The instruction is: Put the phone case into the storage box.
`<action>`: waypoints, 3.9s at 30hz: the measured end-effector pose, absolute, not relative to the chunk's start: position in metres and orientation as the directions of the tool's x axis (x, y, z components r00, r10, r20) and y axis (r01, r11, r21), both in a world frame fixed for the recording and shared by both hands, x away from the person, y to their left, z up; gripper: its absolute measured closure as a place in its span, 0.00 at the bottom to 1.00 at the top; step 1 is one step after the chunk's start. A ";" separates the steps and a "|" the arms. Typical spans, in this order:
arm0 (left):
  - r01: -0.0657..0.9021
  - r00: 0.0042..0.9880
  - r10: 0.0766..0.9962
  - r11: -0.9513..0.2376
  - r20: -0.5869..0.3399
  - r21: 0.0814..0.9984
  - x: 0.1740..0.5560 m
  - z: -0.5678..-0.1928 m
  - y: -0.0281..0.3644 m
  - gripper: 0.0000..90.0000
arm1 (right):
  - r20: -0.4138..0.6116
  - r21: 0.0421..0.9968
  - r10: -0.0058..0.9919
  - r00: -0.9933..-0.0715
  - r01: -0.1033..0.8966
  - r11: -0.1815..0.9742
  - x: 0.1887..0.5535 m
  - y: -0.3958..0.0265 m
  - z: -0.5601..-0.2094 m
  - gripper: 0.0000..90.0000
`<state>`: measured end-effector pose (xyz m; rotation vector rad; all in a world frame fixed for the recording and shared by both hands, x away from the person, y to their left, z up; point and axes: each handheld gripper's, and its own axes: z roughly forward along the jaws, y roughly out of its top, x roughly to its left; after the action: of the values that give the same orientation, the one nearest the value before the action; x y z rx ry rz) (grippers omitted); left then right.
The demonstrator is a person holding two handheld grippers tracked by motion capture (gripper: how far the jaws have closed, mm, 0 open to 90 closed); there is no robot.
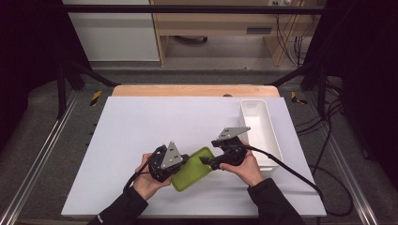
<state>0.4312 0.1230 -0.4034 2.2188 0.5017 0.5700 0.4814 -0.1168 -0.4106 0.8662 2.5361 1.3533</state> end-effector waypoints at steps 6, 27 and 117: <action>0.163 0.824 0.513 -0.623 0.241 0.765 0.430 -0.403 0.122 0.97 | 0.183 0.778 0.528 -0.829 0.451 0.438 0.483 -0.118 -0.411 0.37; 0.120 0.829 0.488 -0.634 0.275 0.764 0.426 -0.402 0.121 0.97 | 0.318 0.733 0.487 -0.814 0.537 0.418 0.490 -0.127 -0.409 0.70; 0.276 0.734 0.678 -0.234 -0.047 0.932 0.458 -0.392 0.183 0.18 | 0.191 0.788 0.596 -0.780 0.483 0.380 0.477 -0.159 -0.376 0.88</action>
<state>0.4578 0.1828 -0.3916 1.8173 0.7448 0.4482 0.4769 -0.1592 -0.3763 0.9846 2.5042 1.3643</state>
